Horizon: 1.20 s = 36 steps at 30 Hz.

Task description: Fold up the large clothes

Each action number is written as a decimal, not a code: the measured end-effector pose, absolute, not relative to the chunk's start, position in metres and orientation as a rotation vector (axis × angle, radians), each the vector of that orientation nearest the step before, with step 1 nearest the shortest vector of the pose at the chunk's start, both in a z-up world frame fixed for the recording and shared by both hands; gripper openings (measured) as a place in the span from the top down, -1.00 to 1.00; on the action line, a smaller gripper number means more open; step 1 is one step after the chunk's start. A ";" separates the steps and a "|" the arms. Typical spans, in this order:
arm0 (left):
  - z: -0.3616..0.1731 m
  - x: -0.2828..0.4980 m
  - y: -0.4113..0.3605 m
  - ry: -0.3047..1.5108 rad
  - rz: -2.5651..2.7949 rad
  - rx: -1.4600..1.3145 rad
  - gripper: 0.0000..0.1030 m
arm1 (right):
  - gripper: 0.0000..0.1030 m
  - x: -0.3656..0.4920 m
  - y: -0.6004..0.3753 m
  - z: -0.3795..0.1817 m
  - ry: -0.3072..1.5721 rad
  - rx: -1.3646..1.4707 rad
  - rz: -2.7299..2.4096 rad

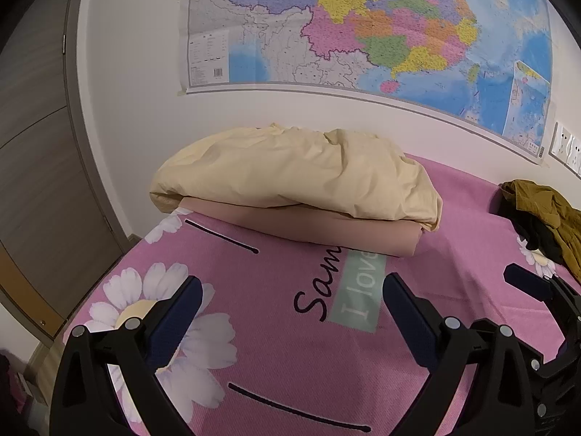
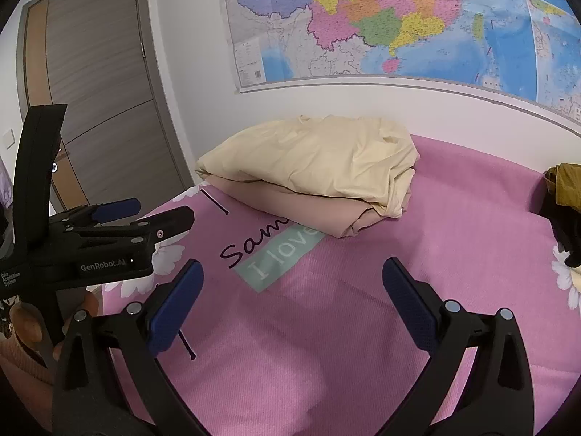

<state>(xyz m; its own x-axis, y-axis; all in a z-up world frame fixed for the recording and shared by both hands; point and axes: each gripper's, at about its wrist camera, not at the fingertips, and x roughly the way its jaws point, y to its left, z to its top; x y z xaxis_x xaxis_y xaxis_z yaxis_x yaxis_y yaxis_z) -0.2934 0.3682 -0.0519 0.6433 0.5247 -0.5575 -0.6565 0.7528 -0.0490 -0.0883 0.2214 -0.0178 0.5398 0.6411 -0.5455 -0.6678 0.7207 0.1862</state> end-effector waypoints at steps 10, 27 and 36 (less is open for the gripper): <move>-0.051 -0.293 0.367 0.550 0.680 -0.251 -0.87 | -0.89 -0.089 0.221 -0.018 0.632 -0.047 0.781; -0.054 -0.294 0.364 0.555 0.683 -0.243 -0.87 | -0.89 -0.088 0.222 -0.022 0.641 -0.034 0.779; -0.055 -0.292 0.365 0.560 0.680 -0.245 -0.87 | -0.89 -0.088 0.223 -0.023 0.647 -0.033 0.780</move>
